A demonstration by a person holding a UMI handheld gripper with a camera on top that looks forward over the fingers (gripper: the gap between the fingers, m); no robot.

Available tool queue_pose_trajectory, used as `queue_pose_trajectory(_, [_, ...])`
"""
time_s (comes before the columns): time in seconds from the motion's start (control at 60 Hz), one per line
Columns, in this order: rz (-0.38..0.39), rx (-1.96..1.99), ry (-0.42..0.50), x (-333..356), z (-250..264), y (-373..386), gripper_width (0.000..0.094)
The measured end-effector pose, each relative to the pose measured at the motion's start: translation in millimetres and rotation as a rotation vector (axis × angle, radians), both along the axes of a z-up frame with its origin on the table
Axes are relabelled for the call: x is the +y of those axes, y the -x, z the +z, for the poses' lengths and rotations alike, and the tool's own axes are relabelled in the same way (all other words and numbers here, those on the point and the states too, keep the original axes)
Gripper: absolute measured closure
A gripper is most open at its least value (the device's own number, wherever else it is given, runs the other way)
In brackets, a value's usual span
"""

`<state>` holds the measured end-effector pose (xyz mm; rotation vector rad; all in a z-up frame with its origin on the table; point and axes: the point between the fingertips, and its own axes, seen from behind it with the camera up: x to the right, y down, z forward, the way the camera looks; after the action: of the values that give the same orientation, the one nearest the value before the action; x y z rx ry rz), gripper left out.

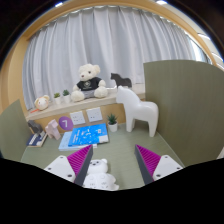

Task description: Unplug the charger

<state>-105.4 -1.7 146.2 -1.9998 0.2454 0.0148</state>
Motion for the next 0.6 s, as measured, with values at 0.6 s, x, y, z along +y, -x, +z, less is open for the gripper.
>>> queue_pose_trajectory(0.6, [0.189, -0.008, 0.075, -158.1, -12.1, 258.1, 0.0086])
